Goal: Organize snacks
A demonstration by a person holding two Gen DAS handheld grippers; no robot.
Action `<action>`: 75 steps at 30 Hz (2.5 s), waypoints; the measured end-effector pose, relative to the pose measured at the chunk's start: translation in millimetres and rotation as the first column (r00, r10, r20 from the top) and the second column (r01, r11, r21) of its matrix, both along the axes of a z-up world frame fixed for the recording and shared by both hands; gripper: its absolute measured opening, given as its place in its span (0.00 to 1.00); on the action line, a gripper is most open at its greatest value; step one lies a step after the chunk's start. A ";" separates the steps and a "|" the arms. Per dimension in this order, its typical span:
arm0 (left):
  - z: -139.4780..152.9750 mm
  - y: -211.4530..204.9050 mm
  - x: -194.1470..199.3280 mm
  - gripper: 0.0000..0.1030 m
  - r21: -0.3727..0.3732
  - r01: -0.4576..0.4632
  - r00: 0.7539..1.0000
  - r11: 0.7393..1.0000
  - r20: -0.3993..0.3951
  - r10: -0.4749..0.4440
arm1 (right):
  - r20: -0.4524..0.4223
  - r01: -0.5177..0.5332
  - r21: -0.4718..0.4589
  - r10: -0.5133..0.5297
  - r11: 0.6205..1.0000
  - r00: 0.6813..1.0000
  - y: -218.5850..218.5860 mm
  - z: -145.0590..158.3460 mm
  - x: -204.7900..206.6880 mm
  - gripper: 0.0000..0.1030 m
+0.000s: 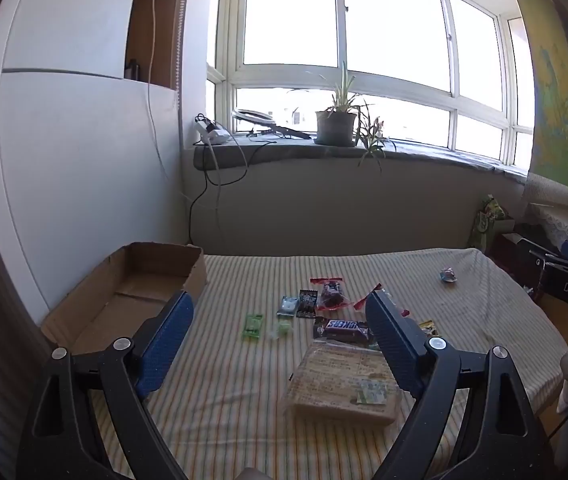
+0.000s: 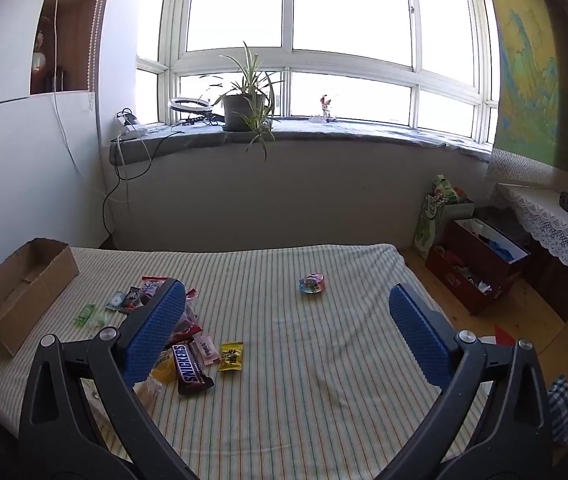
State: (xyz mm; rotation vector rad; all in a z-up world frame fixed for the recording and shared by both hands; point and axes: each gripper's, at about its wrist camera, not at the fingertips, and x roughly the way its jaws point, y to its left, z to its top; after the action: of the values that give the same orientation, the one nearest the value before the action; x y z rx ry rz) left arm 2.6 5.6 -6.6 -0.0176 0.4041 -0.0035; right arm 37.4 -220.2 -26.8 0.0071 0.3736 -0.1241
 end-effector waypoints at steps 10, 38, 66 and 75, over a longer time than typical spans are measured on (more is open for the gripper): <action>-1.8 1.2 0.4 0.86 -0.002 0.001 1.000 1.000 -0.003 -0.001 | -0.001 0.000 -0.007 0.000 1.000 1.000 3.4 0.4 1.5 1.00; -1.9 0.5 0.9 0.86 -0.002 0.006 1.000 1.000 -0.007 -0.006 | -0.007 -0.013 -0.001 0.013 1.000 1.000 5.7 -1.0 1.7 1.00; -3.5 2.6 2.4 0.86 -0.014 0.014 1.000 1.000 -0.016 -0.014 | -0.013 -0.021 -0.004 0.021 1.000 1.000 10.2 -6.2 3.3 1.00; -10.7 7.4 8.9 0.86 -0.023 0.012 0.999 1.000 -0.050 -0.013 | -0.028 -0.029 -0.005 0.029 1.000 0.999 13.0 -10.6 9.6 1.00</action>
State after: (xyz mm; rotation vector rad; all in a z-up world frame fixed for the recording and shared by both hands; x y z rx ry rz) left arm 11.4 13.0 -17.4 -0.0376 0.4539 -0.0199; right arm 46.9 -207.2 -37.3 -0.0055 0.4011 -0.0969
